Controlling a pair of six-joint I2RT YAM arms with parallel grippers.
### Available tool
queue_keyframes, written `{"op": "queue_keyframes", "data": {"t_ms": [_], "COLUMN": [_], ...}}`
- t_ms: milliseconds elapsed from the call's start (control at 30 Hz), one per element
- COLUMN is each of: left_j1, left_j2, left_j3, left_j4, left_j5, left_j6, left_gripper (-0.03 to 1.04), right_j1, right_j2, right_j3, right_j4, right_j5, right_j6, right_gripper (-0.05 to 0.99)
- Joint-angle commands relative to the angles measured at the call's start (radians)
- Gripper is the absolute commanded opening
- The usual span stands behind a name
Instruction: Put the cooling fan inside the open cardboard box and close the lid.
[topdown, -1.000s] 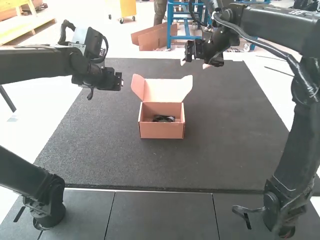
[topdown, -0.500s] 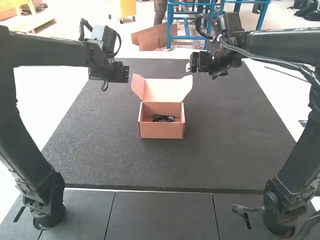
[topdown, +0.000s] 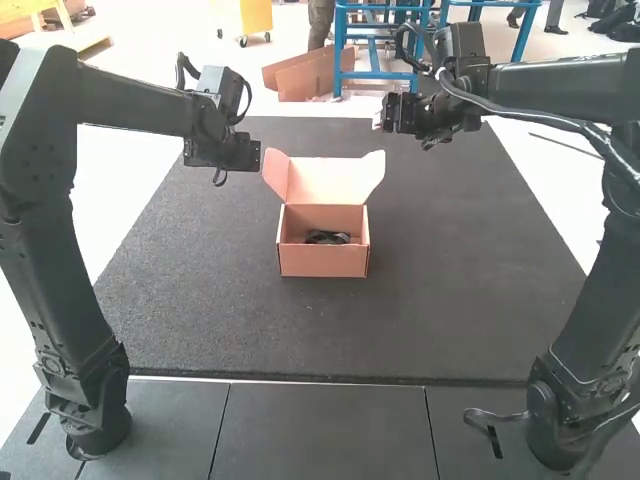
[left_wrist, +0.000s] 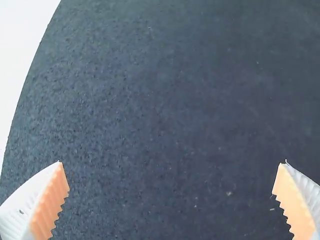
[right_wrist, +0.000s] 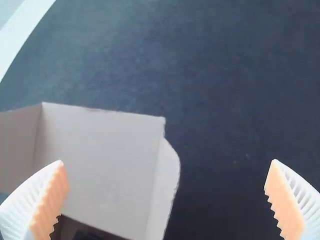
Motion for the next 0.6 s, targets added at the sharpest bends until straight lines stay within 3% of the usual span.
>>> {"op": "queue_keyframes", "data": {"t_ms": [0,167,367,567], "left_j1": [0.029,0.054,0.049,0.028], "left_j2": [0.017,0.049,0.079,0.115], "left_j3": [0.051,0.091,0.137,0.166], "left_j4": [0.014,0.022,0.017,-0.009], "left_j5": [-0.029,-0.020,0.140,0.178], "left_j6": [-0.010,-0.004,-0.015,-0.015], "left_gripper": [0.97,0.97,0.97,0.97], "right_j1": [-0.020,-0.018,-0.021,-0.031], "right_j2": [0.029,0.071,0.097,0.118], "right_j3": [0.070,0.111,0.144,0.164], "right_j4": [-0.037,-0.093,-0.140,-0.203], "right_j5": [-0.099,-0.145,-0.157,-0.182], "right_j6": [0.054,0.066,0.076,0.080], "right_gripper": [0.90,0.90,0.89,0.88]}}
